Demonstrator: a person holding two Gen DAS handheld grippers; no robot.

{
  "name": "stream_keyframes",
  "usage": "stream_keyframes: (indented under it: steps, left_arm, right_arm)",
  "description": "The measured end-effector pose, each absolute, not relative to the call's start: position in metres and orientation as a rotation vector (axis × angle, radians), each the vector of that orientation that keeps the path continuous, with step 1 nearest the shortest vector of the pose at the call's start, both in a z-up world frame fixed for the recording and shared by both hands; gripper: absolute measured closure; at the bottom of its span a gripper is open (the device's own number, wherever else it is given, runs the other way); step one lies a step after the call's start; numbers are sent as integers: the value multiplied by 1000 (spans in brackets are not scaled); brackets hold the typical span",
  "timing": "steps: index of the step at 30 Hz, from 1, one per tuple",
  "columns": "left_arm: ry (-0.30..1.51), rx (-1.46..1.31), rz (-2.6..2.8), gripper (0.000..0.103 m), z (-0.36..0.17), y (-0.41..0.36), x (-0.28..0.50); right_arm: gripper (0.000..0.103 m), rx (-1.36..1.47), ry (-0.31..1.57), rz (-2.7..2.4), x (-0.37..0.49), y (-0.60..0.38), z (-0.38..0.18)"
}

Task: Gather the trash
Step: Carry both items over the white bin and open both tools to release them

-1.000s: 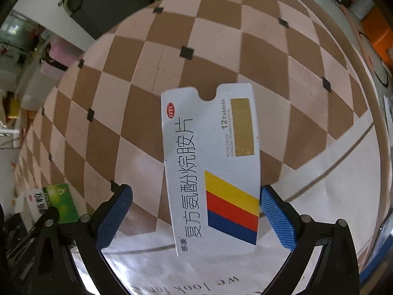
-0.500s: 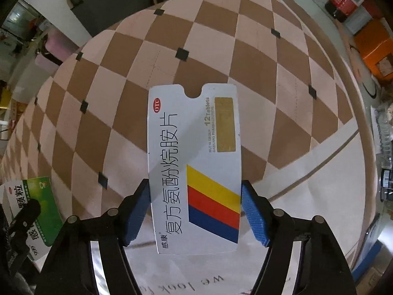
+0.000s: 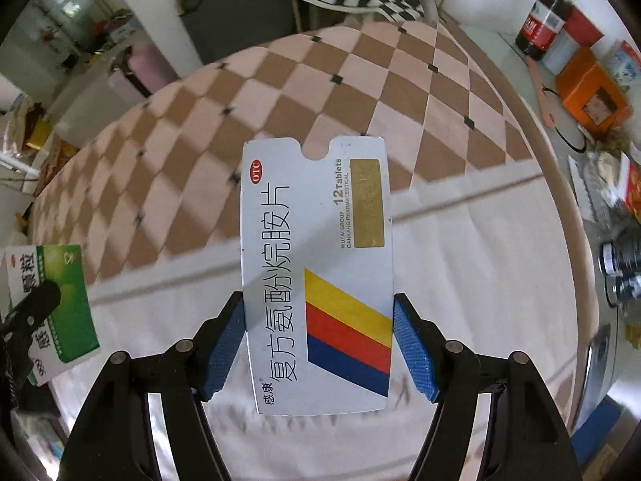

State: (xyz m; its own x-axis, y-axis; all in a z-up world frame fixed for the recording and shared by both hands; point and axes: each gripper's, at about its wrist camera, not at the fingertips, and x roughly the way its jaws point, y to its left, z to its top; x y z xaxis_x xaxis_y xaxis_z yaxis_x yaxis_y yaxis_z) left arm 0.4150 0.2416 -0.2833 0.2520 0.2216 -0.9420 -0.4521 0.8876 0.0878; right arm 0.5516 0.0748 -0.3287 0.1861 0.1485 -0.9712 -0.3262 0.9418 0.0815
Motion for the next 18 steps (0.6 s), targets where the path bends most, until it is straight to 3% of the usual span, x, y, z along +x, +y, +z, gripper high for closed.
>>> stream_keyframes:
  steps: [8,18]
  left_arm:
    - [1168,-253,435,31,-258,218,273]
    - [1159,-326,378,31,-277,180,84]
  right_arm:
    - [30,-130,1241,445,384,47,-275]
    - [30,-92,1276,475,165,0,-280]
